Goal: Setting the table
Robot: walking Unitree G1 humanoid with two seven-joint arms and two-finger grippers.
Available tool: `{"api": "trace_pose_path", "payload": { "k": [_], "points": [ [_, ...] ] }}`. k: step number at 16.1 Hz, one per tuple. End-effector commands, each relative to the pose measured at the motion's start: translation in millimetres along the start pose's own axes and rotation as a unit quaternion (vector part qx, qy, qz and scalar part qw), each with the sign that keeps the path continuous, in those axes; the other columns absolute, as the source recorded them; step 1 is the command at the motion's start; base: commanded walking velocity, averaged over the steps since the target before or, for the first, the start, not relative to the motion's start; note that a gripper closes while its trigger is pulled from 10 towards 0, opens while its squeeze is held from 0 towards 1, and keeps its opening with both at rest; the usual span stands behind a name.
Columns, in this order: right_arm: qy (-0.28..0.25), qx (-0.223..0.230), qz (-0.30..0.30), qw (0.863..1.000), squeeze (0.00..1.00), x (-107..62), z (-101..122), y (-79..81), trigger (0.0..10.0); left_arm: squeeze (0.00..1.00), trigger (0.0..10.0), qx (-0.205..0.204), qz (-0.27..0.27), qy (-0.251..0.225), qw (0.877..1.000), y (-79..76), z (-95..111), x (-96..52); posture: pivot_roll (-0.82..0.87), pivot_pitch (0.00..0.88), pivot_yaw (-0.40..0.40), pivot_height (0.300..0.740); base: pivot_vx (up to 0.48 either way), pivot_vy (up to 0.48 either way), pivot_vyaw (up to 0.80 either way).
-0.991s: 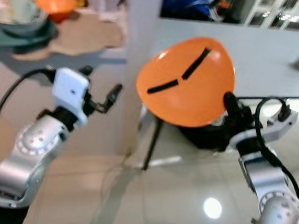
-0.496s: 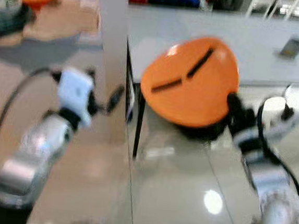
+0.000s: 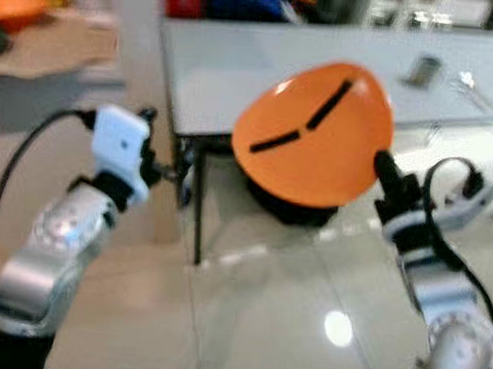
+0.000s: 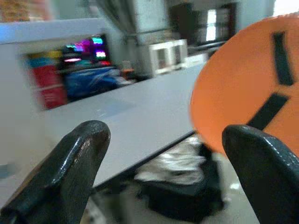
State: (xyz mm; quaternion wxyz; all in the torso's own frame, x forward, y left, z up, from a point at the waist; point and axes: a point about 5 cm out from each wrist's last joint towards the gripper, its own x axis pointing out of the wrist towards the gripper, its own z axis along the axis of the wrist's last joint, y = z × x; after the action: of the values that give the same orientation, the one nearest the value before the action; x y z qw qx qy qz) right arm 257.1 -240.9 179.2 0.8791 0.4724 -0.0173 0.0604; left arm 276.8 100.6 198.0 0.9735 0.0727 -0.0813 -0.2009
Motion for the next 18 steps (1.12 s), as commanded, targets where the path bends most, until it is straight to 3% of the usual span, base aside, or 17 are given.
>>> {"api": "trace_pose_path", "payload": {
  "k": [1, 6, 18],
  "points": [
    [-0.02, -0.005, 0.019, 1.0, 0.0, 3.1, 7.5, 8.2, 10.0, 0.0, 10.0, 0.009, -0.001, -0.009, 1.0, 2.5, 4.8, 1.1, 0.04, 0.038, -0.041, 0.74, 0.371, 0.0, -0.78],
    [-0.024, -0.005, 0.018, 1.0, 0.0, 3.0, 9.7, 7.1, 10.0, 0.0, 10.0, 0.009, -0.003, -0.01, 1.0, 2.2, 4.8, 1.5, 0.03, 0.042, -0.038, 0.74, 0.37, 0.0, -0.78],
    [-0.043, 0.0, 0.002, 0.999, 0.0, 5.6, 16.6, 3.3, 10.0, 0.0, 10.0, 0.011, -0.011, -0.008, 1.0, -0.6, 4.3, 3.9, 0.03, 0.057, -0.03, 0.74, 0.354, 0.0, -0.06]
  ]
}}
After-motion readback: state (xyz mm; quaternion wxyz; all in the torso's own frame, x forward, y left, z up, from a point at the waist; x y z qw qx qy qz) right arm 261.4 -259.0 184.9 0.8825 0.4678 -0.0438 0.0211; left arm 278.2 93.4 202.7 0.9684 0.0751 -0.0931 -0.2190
